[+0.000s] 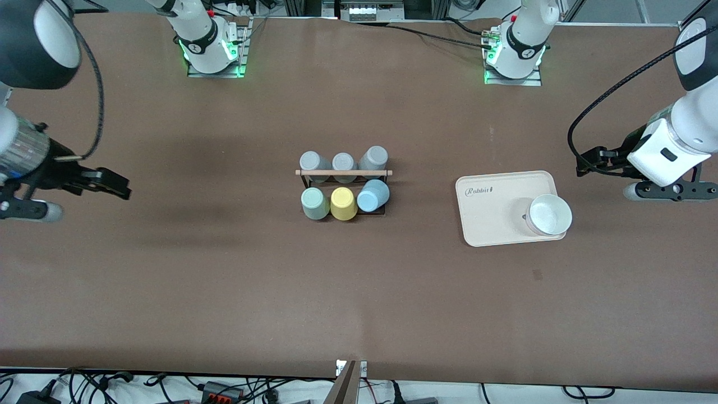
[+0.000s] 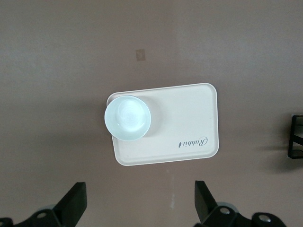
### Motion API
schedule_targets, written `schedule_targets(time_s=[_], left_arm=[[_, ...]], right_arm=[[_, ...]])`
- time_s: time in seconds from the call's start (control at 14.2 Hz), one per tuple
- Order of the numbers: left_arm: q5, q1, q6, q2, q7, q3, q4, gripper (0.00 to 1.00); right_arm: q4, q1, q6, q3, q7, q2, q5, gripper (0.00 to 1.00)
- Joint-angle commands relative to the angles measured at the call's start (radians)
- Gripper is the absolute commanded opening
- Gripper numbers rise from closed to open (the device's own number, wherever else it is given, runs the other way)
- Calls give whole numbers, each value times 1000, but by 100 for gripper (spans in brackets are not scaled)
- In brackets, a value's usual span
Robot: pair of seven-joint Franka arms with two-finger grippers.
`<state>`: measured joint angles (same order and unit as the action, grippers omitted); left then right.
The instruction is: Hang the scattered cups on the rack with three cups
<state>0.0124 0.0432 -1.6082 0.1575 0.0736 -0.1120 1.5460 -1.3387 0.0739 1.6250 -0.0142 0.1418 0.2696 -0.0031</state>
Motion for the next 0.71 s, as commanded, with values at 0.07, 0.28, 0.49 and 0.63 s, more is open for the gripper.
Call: schedule_targets(time_s=[0.07, 0.28, 0.49, 0.63], left_arm=[[9, 3, 59, -21, 31, -8, 9, 100], [11, -2, 62, -24, 103, -31, 12, 100], [-9, 15, -1, -21, 140, -34, 14, 100], [-9, 23, -44, -24, 111, -34, 17, 100]], right_arm=[[-222, -33, 70, 16, -38, -169, -14, 100], [-406, -31, 168, 17, -38, -292, -32, 100], [-387, -29, 133, 19, -31, -297, -29, 100], [-332, -28, 131, 19, -15, -267, -23, 100]])
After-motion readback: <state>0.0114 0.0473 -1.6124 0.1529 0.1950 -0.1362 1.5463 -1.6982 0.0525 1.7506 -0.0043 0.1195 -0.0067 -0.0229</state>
